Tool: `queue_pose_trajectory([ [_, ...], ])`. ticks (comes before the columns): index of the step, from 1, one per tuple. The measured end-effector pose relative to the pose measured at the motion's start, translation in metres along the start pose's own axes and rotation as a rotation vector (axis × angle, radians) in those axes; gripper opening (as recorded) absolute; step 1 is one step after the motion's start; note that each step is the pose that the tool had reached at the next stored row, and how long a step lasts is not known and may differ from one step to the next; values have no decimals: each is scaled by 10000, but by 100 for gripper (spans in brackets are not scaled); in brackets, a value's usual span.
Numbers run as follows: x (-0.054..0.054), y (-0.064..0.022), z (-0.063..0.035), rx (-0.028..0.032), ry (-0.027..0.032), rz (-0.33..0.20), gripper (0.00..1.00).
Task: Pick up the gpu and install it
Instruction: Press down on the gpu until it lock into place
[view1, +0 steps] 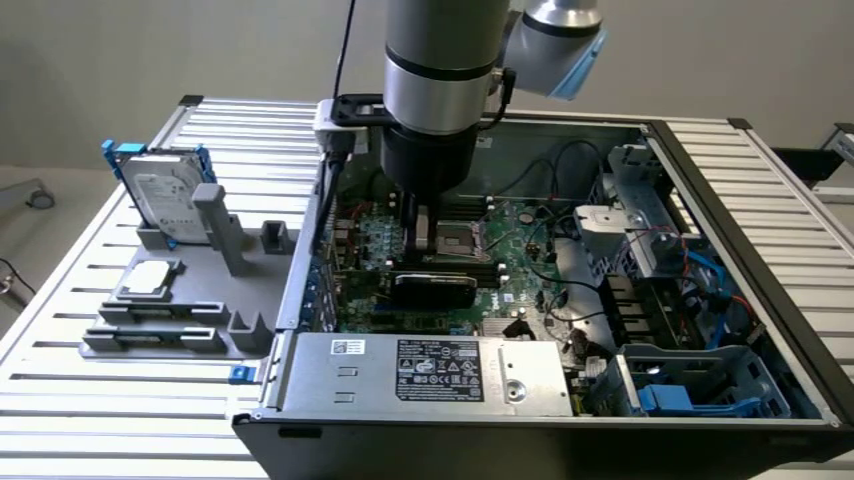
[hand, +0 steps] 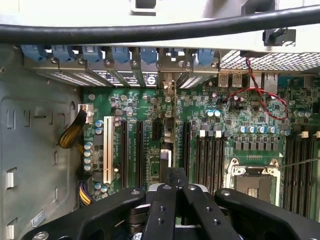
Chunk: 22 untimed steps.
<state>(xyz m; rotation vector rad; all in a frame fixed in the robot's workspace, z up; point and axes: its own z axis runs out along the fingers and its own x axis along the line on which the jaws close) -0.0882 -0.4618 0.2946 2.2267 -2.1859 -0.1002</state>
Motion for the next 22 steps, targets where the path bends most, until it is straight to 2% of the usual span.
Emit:
queue_pose_trajectory([
  [11,-37,24,199,53,1,-10,11],
  [22,-50,20,266,51,5,-10,11],
])
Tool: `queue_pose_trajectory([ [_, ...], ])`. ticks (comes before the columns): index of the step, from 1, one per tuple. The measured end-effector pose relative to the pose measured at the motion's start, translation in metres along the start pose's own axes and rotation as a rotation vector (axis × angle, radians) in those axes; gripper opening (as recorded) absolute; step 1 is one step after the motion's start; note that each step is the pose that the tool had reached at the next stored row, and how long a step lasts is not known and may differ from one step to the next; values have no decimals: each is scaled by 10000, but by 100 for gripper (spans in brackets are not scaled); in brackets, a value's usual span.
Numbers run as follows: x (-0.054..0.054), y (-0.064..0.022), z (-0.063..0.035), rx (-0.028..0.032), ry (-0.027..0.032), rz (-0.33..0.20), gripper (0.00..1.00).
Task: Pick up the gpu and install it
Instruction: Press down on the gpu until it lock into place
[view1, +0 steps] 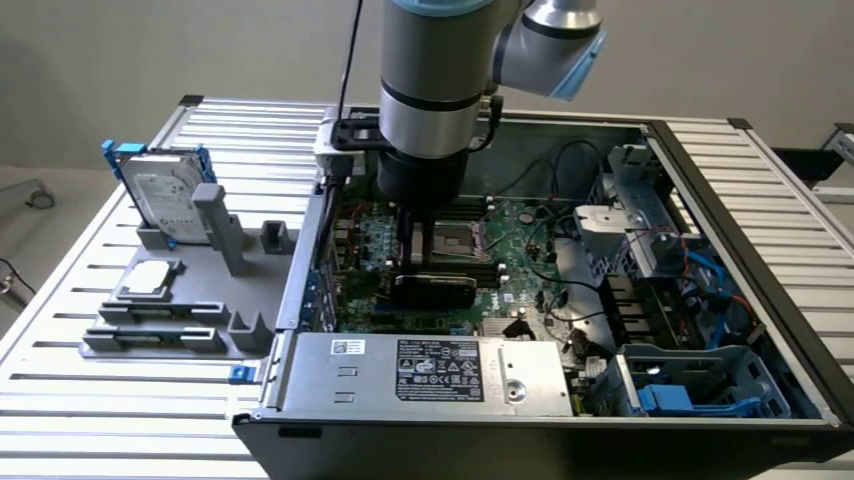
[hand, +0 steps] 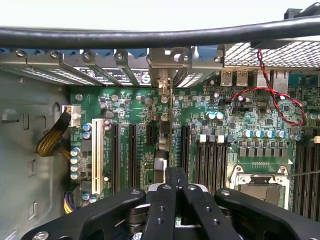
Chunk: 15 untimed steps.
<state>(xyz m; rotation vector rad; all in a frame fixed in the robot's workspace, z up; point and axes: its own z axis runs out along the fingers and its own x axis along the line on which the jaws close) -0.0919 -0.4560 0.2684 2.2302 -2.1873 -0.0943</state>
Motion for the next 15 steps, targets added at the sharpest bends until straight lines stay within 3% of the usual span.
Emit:
queue_pose_trajectory([
  [9,-9,-1,30,-3,-5,0,11],
  [11,-12,1,-1,-36,-27,2,11],
  [15,-12,10,-98,-95,-6,5,11],
])
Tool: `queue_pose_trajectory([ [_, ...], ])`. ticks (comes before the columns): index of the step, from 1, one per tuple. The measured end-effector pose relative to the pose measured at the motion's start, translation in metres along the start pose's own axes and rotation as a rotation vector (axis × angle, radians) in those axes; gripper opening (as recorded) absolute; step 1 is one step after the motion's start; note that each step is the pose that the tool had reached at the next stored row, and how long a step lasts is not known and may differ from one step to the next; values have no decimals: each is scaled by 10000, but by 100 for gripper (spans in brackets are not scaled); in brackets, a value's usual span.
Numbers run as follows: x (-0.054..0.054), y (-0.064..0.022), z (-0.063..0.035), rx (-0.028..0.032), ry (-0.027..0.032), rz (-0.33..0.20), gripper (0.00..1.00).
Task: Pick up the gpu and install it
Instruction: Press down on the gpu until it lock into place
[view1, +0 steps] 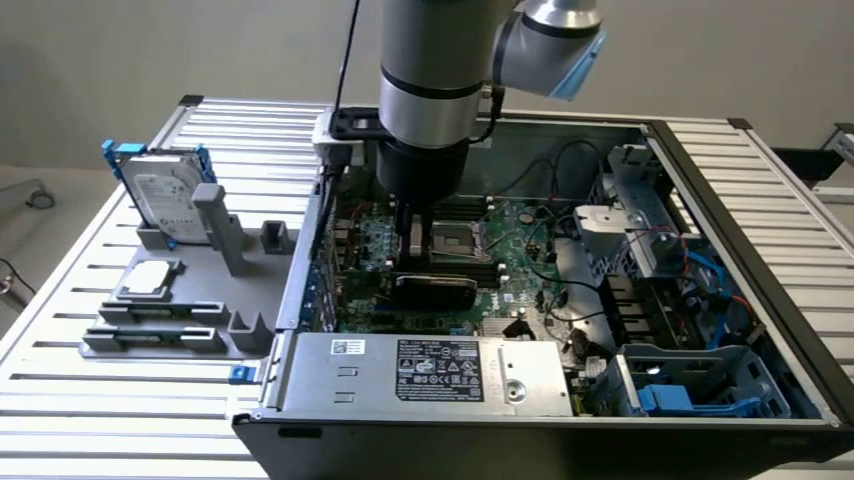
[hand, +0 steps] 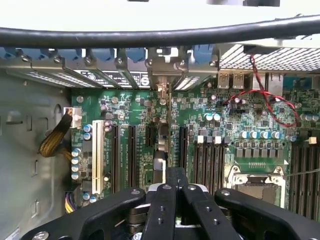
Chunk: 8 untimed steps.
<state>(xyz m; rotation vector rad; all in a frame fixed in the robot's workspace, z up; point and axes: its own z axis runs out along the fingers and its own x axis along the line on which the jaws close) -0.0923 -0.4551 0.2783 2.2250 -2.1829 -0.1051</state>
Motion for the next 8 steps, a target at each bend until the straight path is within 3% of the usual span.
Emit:
queue_pose_trajectory([
  [8,-1,124,-30,-96,-2,2,11],
])
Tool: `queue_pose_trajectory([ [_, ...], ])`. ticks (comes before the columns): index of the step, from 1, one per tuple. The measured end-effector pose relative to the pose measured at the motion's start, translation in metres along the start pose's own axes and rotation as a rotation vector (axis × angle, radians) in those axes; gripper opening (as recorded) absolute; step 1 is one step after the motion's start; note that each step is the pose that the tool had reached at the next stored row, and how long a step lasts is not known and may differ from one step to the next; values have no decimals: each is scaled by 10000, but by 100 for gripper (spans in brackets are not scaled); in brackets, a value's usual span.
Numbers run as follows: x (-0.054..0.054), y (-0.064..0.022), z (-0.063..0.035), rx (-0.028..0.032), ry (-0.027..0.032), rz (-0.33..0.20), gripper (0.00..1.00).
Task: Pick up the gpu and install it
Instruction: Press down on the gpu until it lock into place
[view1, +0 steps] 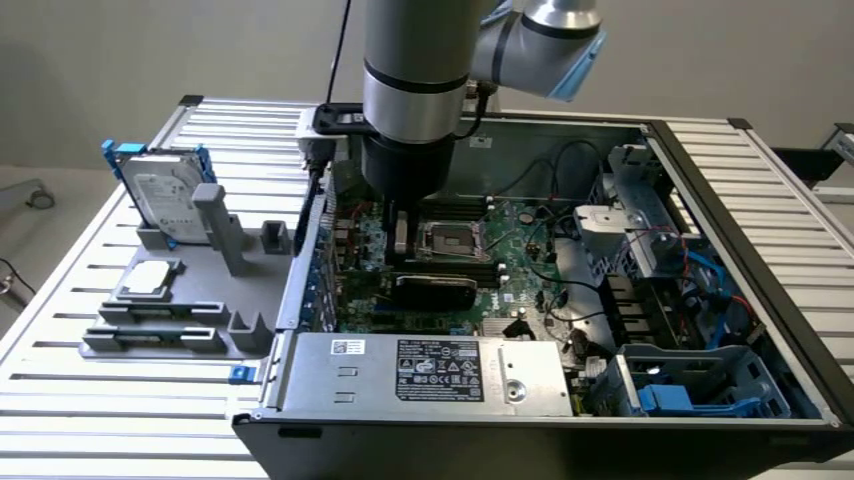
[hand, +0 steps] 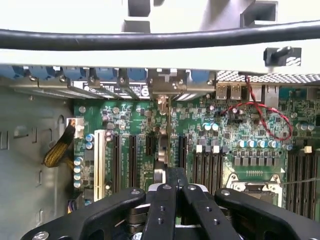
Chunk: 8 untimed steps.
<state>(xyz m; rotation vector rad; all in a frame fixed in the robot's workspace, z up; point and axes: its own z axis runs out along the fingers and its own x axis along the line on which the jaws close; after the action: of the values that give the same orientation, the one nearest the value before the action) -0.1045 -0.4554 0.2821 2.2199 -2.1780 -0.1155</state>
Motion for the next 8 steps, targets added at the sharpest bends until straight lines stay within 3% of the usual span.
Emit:
queue_pose_trajectory([
  [4,-1,77,3,-16,19,0,11],
  [8,-3,168,11,-18,84,4,11],
])
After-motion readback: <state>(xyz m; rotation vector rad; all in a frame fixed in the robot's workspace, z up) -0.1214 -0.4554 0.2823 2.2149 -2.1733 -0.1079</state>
